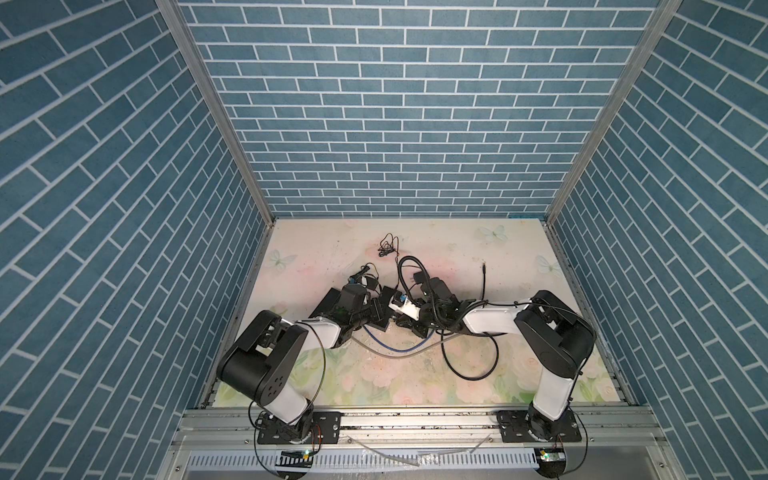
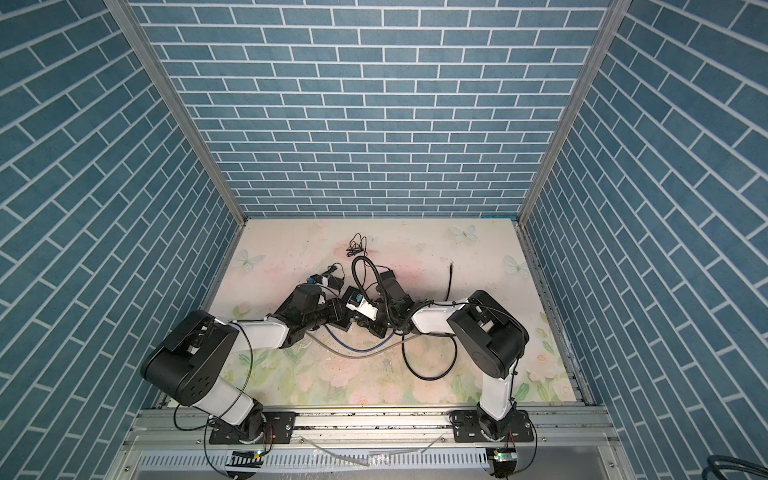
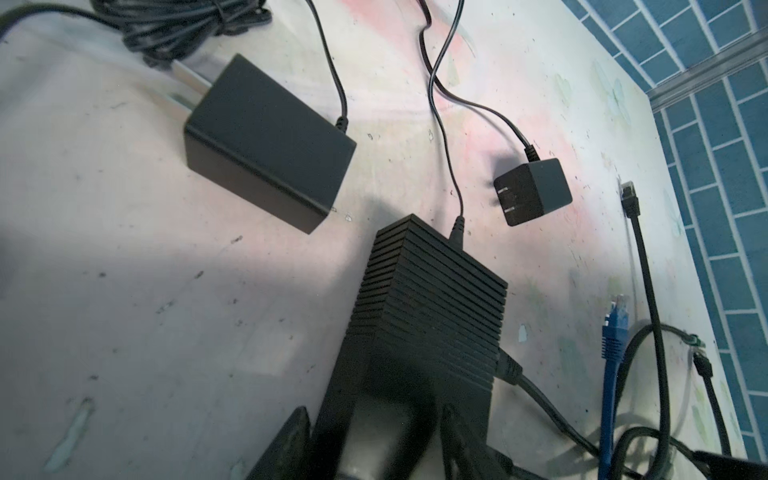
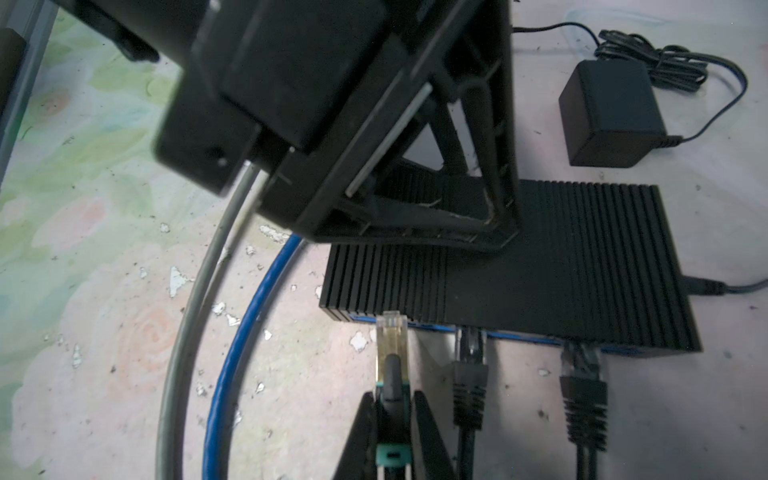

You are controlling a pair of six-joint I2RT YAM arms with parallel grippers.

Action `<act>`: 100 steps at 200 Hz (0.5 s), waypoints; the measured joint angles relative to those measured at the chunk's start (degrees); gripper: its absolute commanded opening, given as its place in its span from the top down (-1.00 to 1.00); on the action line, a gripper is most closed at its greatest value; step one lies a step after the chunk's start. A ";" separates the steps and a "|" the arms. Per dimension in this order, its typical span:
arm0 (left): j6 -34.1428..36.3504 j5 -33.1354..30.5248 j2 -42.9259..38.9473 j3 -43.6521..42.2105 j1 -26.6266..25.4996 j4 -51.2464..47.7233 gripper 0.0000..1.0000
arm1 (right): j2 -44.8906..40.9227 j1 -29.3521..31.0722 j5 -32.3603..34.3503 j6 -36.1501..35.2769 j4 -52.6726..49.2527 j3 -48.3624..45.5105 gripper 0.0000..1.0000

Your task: Insert the plug into the switch port

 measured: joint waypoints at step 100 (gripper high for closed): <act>-1.05 -2.16 0.00 -0.17 -0.20 -0.20 0.08 | 0.13 1.03 1.25 -0.22 6.05 -5.40 1.00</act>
